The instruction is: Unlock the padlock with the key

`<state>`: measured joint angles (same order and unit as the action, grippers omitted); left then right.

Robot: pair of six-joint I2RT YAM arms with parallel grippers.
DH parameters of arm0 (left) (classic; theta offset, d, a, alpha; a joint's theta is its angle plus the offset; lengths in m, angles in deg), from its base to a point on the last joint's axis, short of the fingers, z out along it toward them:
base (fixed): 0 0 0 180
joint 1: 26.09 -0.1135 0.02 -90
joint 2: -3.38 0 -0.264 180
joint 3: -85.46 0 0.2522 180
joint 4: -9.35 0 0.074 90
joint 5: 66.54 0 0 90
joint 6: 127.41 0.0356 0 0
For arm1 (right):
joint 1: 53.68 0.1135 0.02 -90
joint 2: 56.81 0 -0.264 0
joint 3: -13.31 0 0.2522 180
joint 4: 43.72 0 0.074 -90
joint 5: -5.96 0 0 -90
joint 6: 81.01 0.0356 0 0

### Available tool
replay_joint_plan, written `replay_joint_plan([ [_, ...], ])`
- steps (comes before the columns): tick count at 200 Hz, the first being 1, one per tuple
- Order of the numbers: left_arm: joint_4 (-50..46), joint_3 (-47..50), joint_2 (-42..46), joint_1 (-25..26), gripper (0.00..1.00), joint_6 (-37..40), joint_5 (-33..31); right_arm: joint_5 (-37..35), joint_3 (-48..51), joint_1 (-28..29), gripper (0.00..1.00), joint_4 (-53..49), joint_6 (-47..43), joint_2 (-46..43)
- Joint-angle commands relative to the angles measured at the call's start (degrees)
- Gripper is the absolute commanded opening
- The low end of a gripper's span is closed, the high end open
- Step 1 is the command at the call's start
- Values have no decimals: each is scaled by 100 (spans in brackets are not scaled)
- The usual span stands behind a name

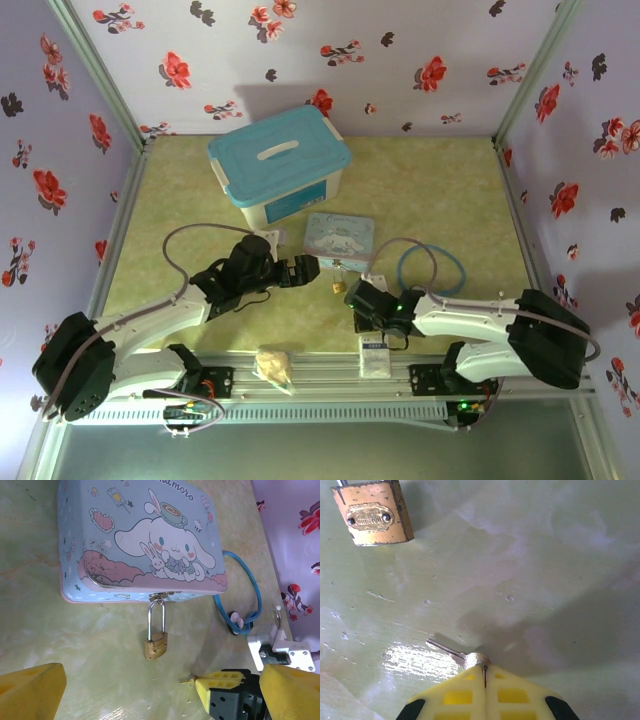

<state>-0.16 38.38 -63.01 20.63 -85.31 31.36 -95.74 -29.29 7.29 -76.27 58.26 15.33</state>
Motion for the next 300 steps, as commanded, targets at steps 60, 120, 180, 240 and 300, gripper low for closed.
replay_joint_plan([
  [60,1034,88,-107,95,98,-321,-99,786,370,-781,0,500,-532,-1321],
  [120,1746,-291,-873,408,83,-721,29,723,-437,-822,0,461,-510,-1393],
  [180,1745,-787,-1510,481,44,-839,678,502,-1013,-789,0,526,-263,-960],
  [240,1623,-799,-1673,487,27,-872,684,497,-1022,-796,0,832,-126,-812],
  [300,1390,-912,-1753,487,1,-688,723,586,-1023,-782,0,1056,-111,-649],
])
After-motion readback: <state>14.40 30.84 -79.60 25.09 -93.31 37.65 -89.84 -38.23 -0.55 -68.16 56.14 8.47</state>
